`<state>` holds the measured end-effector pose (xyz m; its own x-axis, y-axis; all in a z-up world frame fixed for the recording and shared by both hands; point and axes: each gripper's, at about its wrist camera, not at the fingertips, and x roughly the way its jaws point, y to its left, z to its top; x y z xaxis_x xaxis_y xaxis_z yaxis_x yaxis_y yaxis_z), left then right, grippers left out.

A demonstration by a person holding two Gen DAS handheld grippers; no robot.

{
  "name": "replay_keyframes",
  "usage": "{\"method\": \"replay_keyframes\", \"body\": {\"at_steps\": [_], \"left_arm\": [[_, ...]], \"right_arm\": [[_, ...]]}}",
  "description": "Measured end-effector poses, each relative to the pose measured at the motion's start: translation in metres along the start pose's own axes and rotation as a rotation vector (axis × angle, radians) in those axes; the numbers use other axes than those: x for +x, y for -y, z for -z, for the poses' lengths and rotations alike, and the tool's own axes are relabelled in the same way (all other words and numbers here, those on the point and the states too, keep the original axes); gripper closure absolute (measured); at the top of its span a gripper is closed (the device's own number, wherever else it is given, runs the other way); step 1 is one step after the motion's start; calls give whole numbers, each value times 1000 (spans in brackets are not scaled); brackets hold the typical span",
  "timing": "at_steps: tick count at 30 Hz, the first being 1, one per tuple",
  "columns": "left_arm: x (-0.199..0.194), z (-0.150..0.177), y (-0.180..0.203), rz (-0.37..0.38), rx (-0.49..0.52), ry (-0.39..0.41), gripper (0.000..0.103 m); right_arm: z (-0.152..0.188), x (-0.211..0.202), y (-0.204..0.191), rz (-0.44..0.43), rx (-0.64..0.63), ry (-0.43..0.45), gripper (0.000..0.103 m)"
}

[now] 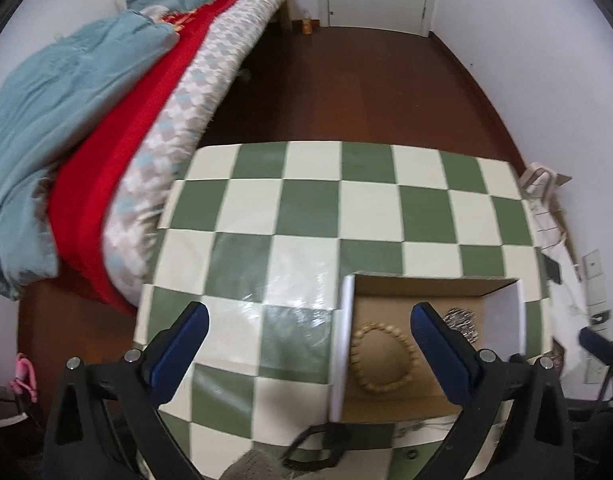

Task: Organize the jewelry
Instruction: 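Lower both bracelets into the box and open both grippers, then withdraw both grippers from the box toward the remaining jewelry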

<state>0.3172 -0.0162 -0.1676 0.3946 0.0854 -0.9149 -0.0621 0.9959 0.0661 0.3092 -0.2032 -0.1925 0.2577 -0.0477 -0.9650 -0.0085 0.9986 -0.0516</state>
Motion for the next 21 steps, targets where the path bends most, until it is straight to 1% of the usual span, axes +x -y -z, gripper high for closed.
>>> {"method": "replay_keyframes", "body": {"at_steps": [3,10,21], "left_arm": [[-6,8,-6,-25,0,17,0],[-25,21,-16,-56,1,49,0],[-80,47,-29,-47,9,148,0]], "right_arm": [[9,-5,0,0,19,11,2],[26,-25,-1,2,49,56,2],[58,-81,-6,33,75,173,2]]}}
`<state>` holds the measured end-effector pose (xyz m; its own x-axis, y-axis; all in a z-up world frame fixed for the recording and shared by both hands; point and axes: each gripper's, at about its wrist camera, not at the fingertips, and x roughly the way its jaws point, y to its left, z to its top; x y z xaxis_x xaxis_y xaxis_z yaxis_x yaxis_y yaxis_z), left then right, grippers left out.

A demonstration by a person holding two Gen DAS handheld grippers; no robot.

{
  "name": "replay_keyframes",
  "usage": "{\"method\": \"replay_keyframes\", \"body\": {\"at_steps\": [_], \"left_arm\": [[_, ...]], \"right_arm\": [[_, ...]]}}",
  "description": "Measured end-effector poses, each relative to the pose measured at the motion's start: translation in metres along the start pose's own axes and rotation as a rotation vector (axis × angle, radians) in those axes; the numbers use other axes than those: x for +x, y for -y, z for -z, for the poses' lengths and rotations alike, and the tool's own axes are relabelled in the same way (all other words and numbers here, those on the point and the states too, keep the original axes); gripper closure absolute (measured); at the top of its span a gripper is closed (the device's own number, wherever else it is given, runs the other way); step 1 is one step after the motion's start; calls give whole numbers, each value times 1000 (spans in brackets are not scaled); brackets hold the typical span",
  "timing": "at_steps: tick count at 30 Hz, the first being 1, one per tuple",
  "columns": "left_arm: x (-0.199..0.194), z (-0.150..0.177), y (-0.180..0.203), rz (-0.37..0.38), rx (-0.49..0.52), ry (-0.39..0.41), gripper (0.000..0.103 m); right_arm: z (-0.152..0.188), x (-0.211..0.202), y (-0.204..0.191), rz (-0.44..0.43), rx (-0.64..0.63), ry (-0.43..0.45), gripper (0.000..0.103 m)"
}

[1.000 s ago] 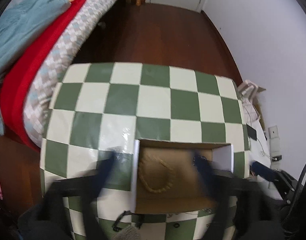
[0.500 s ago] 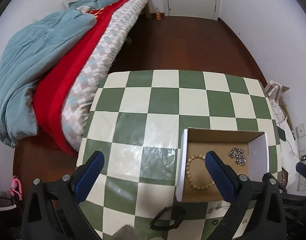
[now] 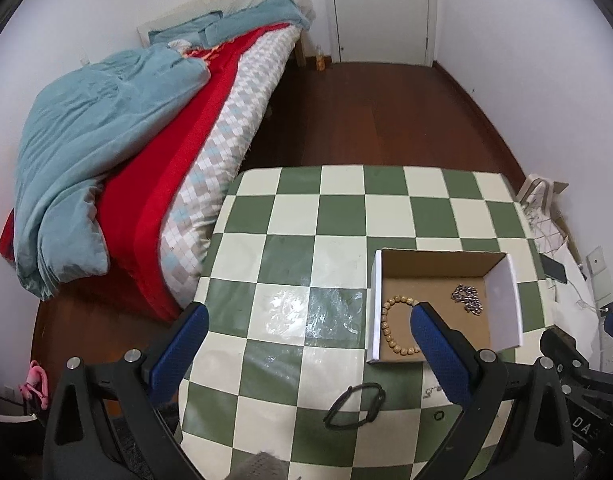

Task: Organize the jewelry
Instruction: 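Withdraw both grippers from the box toward the remaining jewelry, then grasp the black fitness band with the left gripper while the right grasps the silver pendant chain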

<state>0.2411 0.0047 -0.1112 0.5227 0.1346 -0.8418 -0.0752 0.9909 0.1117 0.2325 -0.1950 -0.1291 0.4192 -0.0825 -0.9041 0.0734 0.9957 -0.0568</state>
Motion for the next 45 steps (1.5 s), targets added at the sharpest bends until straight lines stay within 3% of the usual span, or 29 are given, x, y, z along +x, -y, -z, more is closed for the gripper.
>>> {"method": "replay_keyframes", "body": {"at_steps": [11,18,22,24,26,28,35,42,44,45], "left_arm": [[-53,23,-17,26,-6,82,0],[-42,53,-34,-37,3,54,0],[-8,74,-42,-78,13,-25,0],[8,81,-42,-93,27,-55,0],[27,87,-40,-97,52,-88,1],[44,91,-36,-89,78,-121,1],[103,98,-14,26,162,-266,7],[133,110,16,71,259,-343,8],[133,111,19,108,243,-340,17],[132,112,19,123,229,-339,37]], "right_arm": [[30,-67,-3,-23,31,116,2],[59,-83,14,-53,109,143,2],[77,-59,42,-41,181,85,2],[89,-38,61,-36,224,35,9],[98,-14,76,-22,255,-21,24],[107,10,89,-21,282,-70,26],[130,78,105,-9,288,-191,46],[139,113,95,-9,252,-267,46],[142,120,94,1,246,-284,46],[141,120,94,9,241,-273,46]]}}
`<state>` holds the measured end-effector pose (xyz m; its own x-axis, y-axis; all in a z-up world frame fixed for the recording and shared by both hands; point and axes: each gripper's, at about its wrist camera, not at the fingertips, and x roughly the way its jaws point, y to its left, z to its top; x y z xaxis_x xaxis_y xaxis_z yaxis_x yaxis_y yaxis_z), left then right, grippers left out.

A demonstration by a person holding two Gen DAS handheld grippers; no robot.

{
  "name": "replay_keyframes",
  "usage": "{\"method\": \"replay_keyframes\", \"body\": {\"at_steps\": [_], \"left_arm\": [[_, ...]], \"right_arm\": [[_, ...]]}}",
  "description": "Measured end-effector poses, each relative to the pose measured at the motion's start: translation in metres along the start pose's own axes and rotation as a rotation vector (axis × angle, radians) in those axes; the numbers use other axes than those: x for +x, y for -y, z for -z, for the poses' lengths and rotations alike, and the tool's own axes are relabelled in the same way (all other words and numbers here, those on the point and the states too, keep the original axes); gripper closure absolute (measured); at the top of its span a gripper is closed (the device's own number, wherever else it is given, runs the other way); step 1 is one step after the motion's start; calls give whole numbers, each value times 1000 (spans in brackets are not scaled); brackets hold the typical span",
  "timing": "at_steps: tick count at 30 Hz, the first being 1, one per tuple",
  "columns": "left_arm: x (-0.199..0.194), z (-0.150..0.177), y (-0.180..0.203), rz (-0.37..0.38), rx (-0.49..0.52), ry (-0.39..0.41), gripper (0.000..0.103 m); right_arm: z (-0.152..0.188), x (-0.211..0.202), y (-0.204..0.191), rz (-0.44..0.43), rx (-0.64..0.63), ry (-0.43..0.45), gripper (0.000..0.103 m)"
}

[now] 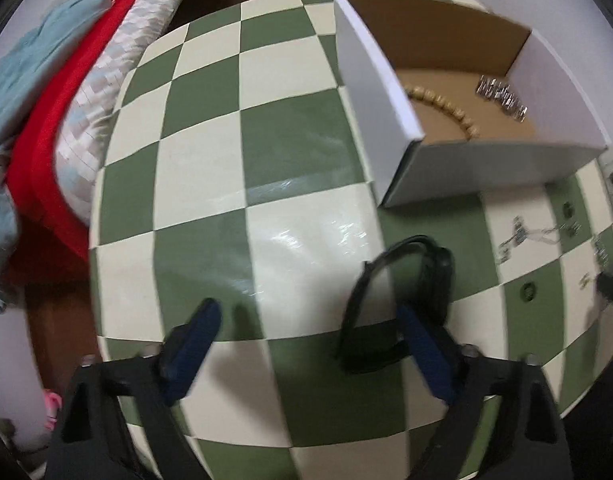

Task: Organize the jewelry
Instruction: 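Grasp the black fitness band with the left gripper while the right grasps the silver pendant chain, then carry the band and chain into the box and open both grippers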

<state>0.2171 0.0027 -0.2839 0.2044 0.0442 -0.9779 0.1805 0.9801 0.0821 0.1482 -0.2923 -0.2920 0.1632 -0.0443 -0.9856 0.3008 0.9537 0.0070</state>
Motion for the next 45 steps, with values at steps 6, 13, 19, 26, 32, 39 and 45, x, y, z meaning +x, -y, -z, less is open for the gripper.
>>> {"method": "replay_keyframes", "body": {"at_steps": [6,13,19,26,32,39,45], "left_arm": [[-2,7,20,-40,22,-5,97],[-8,28,21,-72,-39,11,97],[-6,29,18,-74,-46,13,97],[-4,27,15,-76,-52,8,98],[-16,25,14,-66,-58,30,100],[-49,26,18,-21,-72,80,100],[-86,29,26,21,-68,144,100]], "right_arm": [[1,-1,-6,19,-44,41,60],[9,-5,-25,76,-111,77,98],[11,-5,-29,91,-123,86,98],[12,-6,-28,101,-132,90,99],[14,-9,-30,78,-110,84,100],[23,-40,-41,15,-111,149,100],[33,-86,-55,-76,-127,221,100]]}}
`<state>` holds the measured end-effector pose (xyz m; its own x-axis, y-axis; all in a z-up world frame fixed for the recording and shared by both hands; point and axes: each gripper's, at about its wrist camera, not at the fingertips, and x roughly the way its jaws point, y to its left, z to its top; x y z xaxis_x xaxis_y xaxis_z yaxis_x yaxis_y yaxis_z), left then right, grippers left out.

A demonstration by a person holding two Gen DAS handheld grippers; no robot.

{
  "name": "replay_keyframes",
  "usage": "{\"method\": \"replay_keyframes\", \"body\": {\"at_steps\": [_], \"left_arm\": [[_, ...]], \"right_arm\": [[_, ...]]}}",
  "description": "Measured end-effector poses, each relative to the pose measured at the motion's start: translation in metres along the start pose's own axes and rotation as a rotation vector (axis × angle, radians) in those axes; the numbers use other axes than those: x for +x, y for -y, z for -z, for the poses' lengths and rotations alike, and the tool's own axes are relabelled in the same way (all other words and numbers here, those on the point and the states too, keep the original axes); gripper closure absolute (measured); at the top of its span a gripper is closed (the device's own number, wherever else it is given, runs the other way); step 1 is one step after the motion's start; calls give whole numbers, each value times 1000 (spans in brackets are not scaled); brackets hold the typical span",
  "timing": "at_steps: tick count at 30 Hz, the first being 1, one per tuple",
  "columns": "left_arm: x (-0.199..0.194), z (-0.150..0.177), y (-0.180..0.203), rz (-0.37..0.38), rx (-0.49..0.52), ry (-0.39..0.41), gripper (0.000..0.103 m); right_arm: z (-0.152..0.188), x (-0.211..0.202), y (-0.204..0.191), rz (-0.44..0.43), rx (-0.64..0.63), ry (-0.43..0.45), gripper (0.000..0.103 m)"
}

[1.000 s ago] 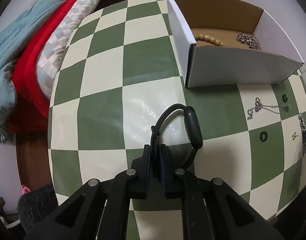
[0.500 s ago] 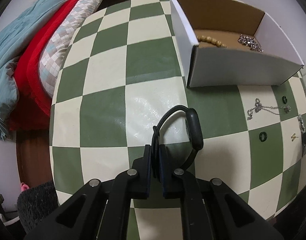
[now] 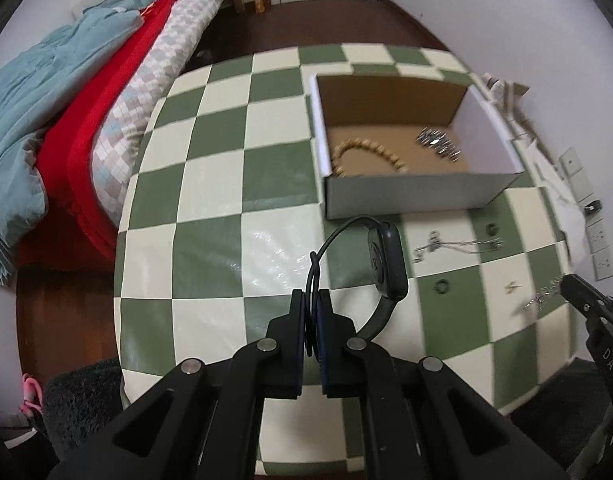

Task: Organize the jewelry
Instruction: 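Carry the band and chain into the box and open both grippers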

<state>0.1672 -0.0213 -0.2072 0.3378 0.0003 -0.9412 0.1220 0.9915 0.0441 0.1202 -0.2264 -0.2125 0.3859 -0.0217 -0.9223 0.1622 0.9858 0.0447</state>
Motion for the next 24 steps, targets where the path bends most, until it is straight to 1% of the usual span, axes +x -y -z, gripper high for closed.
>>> {"method": "replay_keyframes", "body": {"at_steps": [7,11,13,18,22,24], "left_arm": [[-45,-10,7,57,4,73,100],[-67,-24,9,92,-8,115,100],[-74,-32,10,100,-13,131,100],[-77,-58,5,115,-39,146,100],[-69,-79,1,102,-42,148,100],[-59,-88,-1,97,-45,135,100]], "right_arm": [[-16,-53,-3,-120,34,82,100],[-29,-79,1,-216,68,117,100],[-35,-88,2,-247,75,124,100],[-59,-96,3,-318,90,131,100],[-79,-94,-2,-328,74,136,100],[-91,-88,-6,-332,66,131,100]]}}
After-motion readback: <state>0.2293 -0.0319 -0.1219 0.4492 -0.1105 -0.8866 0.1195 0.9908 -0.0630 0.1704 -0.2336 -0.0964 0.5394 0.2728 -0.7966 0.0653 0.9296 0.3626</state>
